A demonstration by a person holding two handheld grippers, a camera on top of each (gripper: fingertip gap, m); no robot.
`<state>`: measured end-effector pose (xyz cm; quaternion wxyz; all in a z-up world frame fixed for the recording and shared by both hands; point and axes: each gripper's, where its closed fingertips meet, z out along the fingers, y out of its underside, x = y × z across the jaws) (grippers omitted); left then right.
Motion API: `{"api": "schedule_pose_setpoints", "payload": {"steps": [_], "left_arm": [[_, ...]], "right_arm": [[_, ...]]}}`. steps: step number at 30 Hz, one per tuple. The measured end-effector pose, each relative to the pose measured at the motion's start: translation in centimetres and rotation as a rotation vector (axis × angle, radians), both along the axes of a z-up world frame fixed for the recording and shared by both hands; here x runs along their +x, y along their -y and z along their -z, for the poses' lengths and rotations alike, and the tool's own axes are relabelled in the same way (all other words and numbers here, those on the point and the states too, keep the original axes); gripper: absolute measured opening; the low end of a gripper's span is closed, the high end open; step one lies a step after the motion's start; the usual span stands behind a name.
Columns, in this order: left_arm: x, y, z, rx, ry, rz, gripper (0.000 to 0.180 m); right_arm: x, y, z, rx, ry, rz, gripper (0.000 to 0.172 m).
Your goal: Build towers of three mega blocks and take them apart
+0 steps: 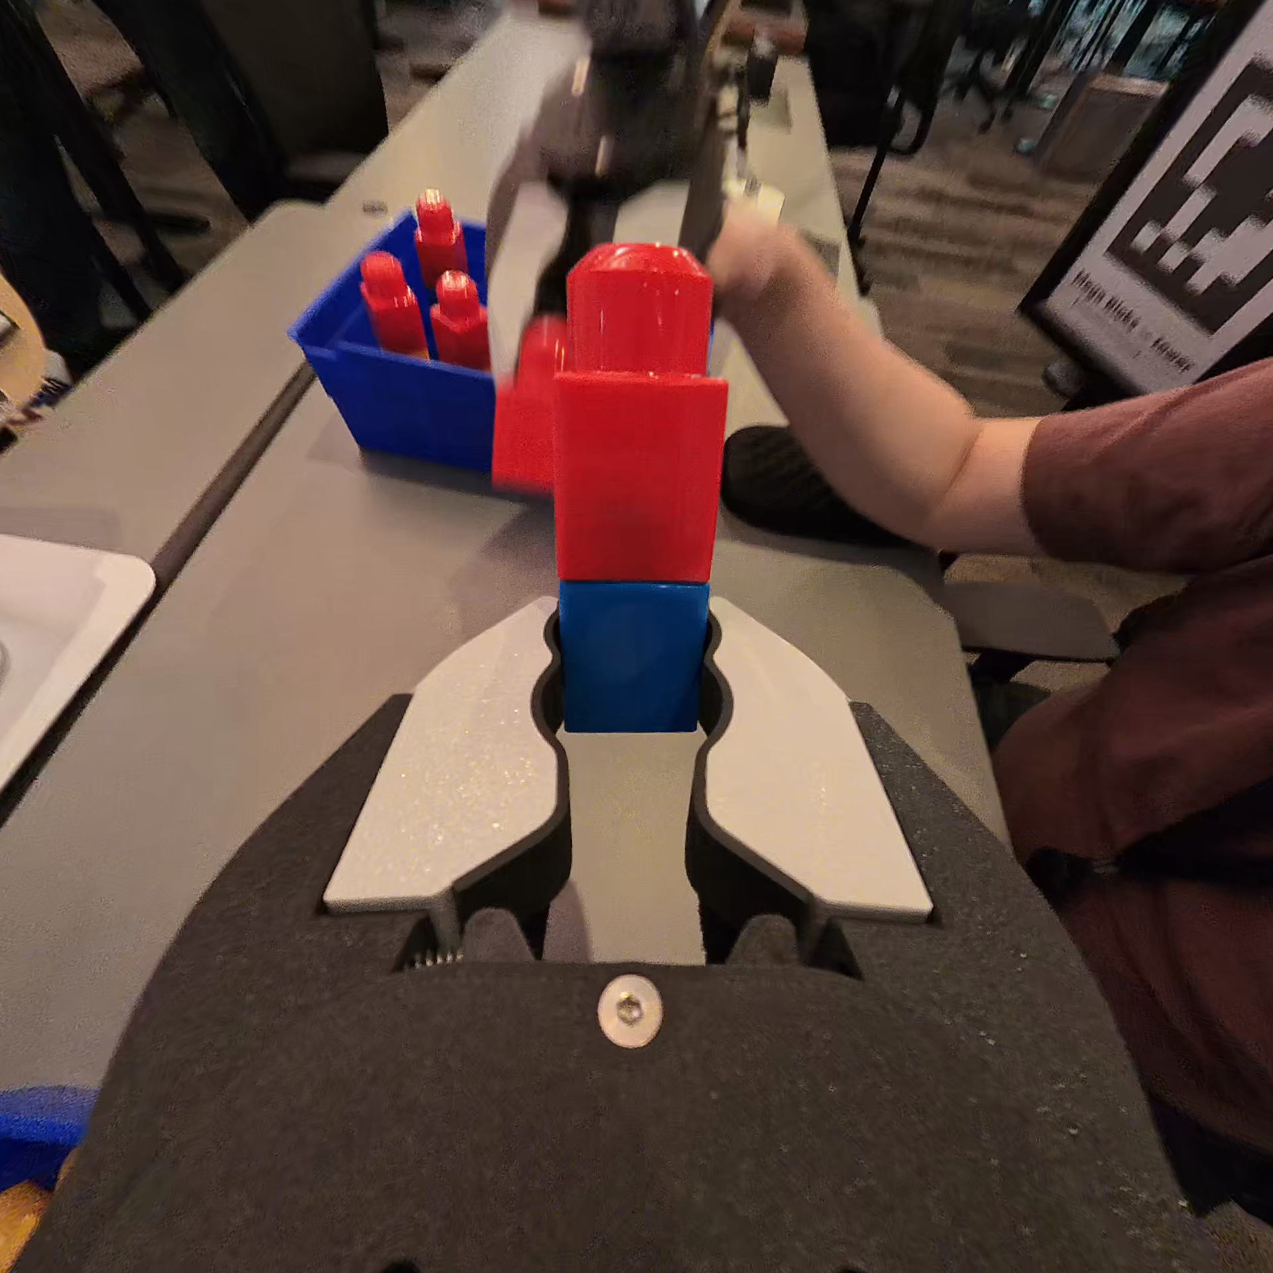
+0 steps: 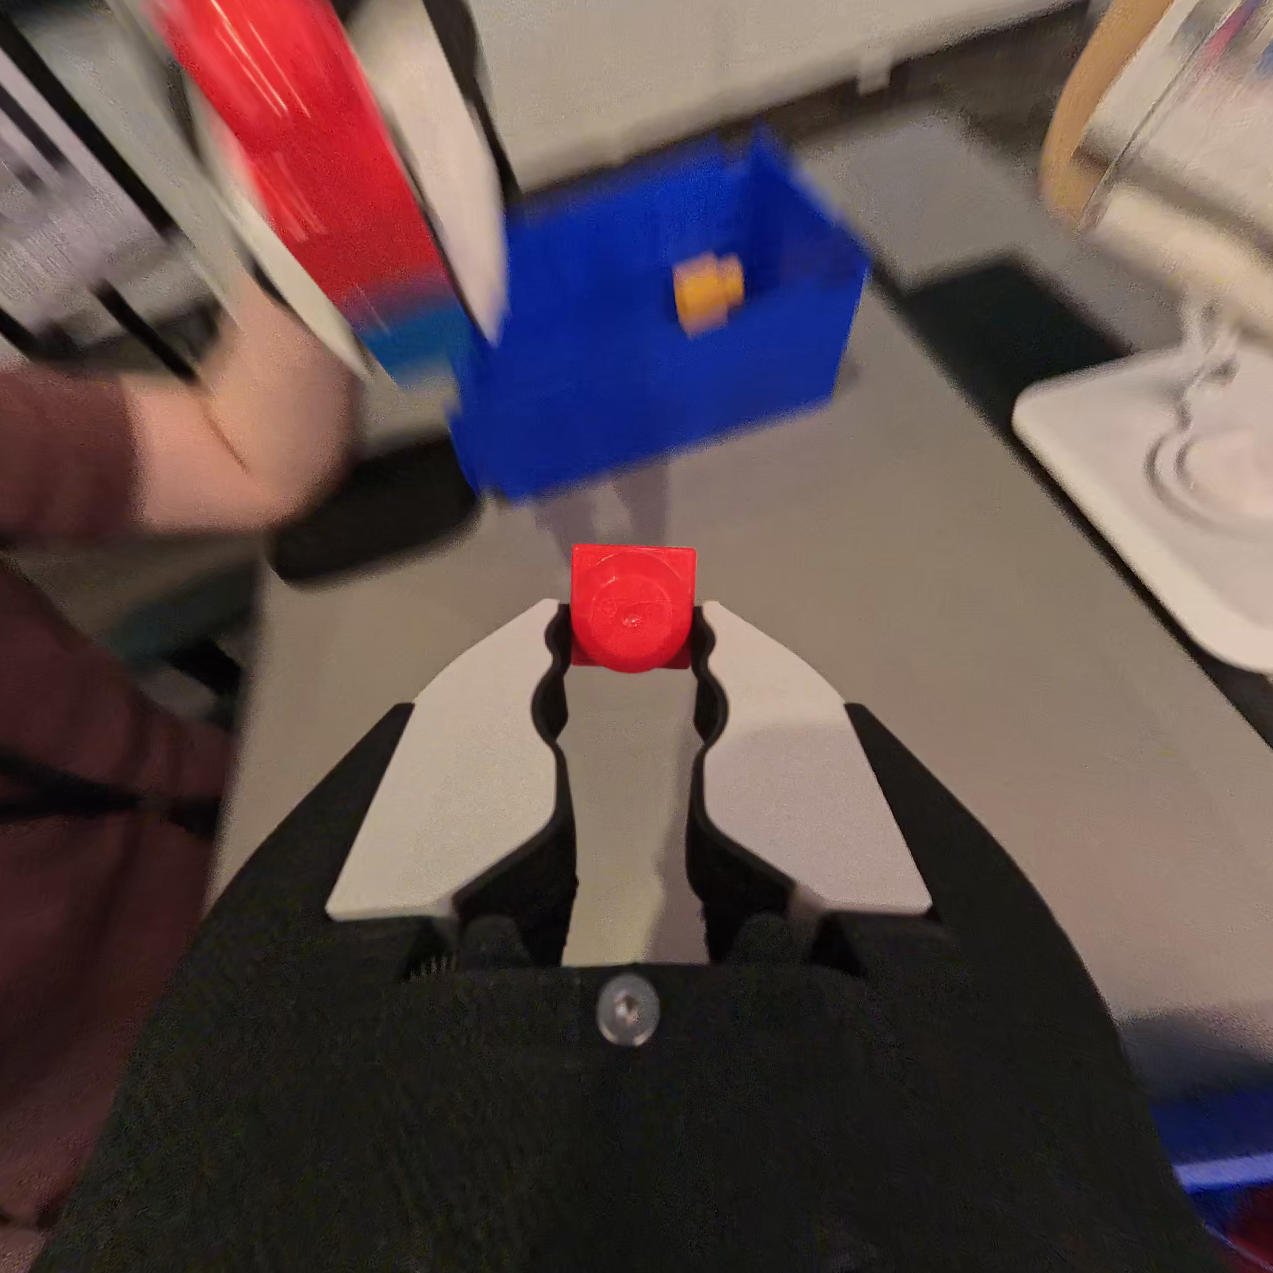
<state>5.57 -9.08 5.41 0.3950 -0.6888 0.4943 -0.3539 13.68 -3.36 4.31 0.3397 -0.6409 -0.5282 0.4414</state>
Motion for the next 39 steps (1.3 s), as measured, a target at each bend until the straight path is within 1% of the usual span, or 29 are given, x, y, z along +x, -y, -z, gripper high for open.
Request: {"api": "schedule_pose_setpoints", "payload": {"steps": [2, 3, 4, 6, 9, 13, 16, 17, 20, 21, 25, 28, 31, 32, 34, 36, 39], "left_arm": [[1.0, -0.3, 1.7, -0.03, -0.043, 0.01, 0.035], [1.7, -0.2, 2.2, -0.057, -0.046, 0.028, 0.035], [2.2, -0.1, 2.7, -0.085, -0.046, 0.043, 0.035], [3.1, 0.5, 3.7, -0.14, -0.06, 0.084, 0.035], [3.8, 0.9, 5.0, -0.178, -0.101, 0.107, 0.035], [4.2, 1.5, 5.5, -0.216, -0.114, 0.139, 0.035], [4.2, 2.0, 6.4, -0.219, -0.173, 0.157, 0.035], [4.4, 2.3, 6.4, -0.224, -0.171, 0.173, 0.035], [4.0, 2.4, 7.1, -0.233, -0.233, 0.164, 0.035], [3.9, 2.3, 7.1, -0.229, -0.234, 0.159, 0.035], [4.0, 2.3, 6.1, -0.258, -0.17, 0.16, 0.035], [4.3, 1.9, 5.2, -0.244, -0.102, 0.156, 0.035], [4.7, 1.2, 3.4, -0.235, 0.022, 0.128, 0.035], [4.7, 1.0, 2.8, -0.236, 0.061, 0.119, 0.035], [4.7, 0.4, 1.9, -0.215, 0.113, 0.087, 0.035], [4.8, 0.2, 1.6, -0.191, 0.131, 0.073, 0.035], [5.0, 0.2, 1.1, -0.183, 0.15, 0.066, 0.035]], "right_arm": [[1.8, 0.5, -4.6, -0.07, -0.225, -0.001, 0.033], [2.6, 1.2, -6.0, -0.096, -0.295, -0.033, 0.033], [3.1, 1.6, -6.6, -0.1, -0.323, -0.057, 0.033], [3.1, 2.0, -6.4, -0.069, -0.299, -0.074, 0.034], [1.9, 3.6, -5.8, -0.08, -0.26, -0.164, 0.034], [0.8, 4.5, -3.5, -0.033, -0.109, -0.191, 0.034], [0.4, 5.0, -2.6, -0.003, -0.044, -0.206, 0.034], [0.3, 5.4, -2.1, 0.001, -0.012, -0.218, 0.034], [0.1, 5.5, -0.8, 0.026, 0.076, -0.211, 0.034], [0.1, 5.5, -0.7, 0.03, 0.08, -0.208, 0.034], [-0.3, 5.1, -2.0, -0.009, -0.022, -0.202, 0.034], [-1.1, 4.6, -4.0, -0.054, -0.178, -0.189, 0.034], [-1.9, 3.7, -6.0, -0.083, -0.339, -0.141, 0.036], [-2.2, 3.3, -6.5, -0.078, -0.378, -0.116, 0.041], [-2.8, 2.9, -6.9, -0.055, -0.422, -0.082, 0.041], [-3.2, 3.0, -7.7, -0.044, -0.487, -0.069, 0.036], [-3.4, 3.0, -8.5, -0.053, -0.547, -0.05, 0.036]]}}
